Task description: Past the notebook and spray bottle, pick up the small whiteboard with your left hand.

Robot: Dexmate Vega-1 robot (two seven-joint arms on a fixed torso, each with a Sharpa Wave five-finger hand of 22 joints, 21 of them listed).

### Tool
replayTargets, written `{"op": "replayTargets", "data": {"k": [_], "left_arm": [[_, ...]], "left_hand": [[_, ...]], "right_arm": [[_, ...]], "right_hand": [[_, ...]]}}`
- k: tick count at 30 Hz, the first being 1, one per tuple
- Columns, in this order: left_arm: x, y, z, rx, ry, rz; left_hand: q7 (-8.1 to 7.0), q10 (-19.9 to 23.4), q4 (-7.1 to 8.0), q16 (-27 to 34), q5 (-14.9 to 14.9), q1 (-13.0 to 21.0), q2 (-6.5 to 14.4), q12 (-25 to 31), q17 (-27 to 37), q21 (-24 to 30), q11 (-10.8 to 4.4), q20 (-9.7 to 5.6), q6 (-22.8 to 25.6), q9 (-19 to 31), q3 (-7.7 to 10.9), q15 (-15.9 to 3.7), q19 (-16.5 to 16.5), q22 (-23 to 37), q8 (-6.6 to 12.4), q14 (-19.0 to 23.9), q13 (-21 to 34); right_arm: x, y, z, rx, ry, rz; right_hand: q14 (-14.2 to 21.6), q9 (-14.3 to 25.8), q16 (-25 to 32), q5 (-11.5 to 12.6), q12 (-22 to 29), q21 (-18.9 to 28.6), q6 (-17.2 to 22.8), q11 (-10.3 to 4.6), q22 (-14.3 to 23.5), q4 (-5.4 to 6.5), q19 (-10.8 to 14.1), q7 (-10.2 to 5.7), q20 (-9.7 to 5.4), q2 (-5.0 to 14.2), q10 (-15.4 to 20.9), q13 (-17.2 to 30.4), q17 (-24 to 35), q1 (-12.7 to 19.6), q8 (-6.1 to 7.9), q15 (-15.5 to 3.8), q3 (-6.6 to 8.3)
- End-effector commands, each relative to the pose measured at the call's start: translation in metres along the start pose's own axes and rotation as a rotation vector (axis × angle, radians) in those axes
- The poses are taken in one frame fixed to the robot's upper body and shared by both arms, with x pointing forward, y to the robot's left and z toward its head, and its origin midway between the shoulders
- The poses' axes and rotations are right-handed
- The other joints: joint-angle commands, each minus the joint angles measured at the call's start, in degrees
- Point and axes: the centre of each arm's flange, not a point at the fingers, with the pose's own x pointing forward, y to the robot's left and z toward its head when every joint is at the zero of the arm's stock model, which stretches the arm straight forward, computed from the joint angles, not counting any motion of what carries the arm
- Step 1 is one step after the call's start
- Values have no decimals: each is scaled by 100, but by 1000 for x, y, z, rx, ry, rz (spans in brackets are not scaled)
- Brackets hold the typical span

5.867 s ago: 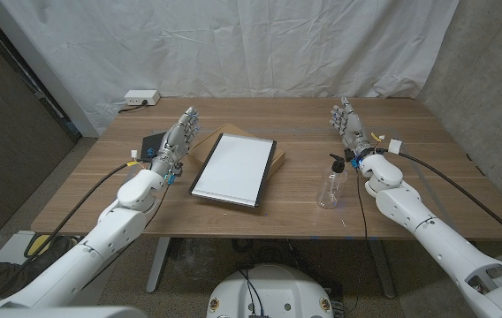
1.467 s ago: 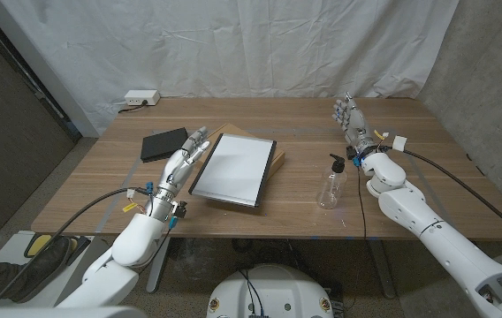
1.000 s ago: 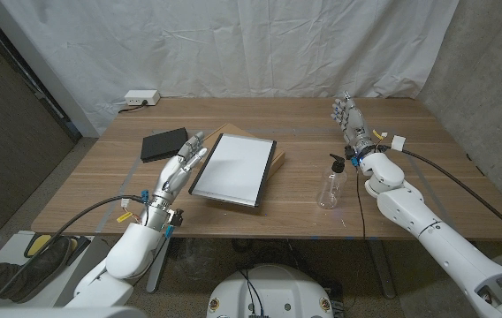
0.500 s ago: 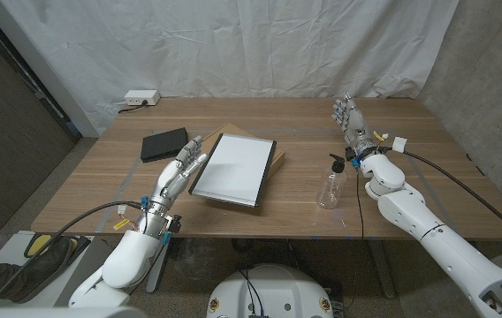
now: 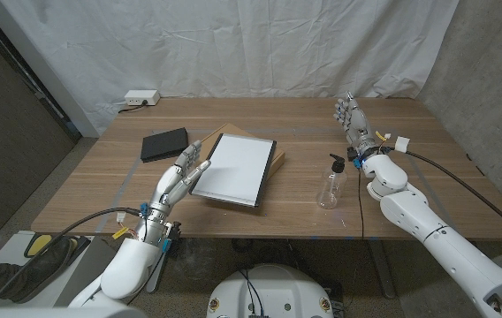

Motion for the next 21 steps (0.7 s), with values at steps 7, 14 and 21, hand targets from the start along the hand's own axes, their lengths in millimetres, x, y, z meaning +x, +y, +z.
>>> {"op": "replayTargets", "data": {"k": [7,14,21], "left_arm": [[-16,-1,3,76,25,32],[-21,-2,7,128,40,46],[-23,-1,8,158,30,71]], "left_hand": [[23,77,-116,51,23,192,-21,31,8,24,-32,-212,49,28,20,-13,79,11,55,99,9],[7,92,-179,49,27,294,-42,28,8,25,-52,-202,59,29,28,-24,119,11,55,129,12],[12,122,-234,48,30,382,-65,32,8,23,-54,-190,83,30,32,-40,148,11,60,158,14]], "right_arm": [[-4,-2,3,-4,-7,-8],[-7,-2,2,10,-11,-15],[-10,-2,1,14,-15,-15]], "right_hand": [[22,29,15,-1,39,-32,47,9,27,-13,35,13,-49,17,65,14,8,62,7,18,-37],[36,29,18,-1,41,-45,57,15,27,-16,51,8,-42,20,73,14,9,65,10,19,-42],[47,30,20,-1,42,-54,69,10,28,-18,59,3,-34,21,75,14,9,68,14,17,-44]]}}
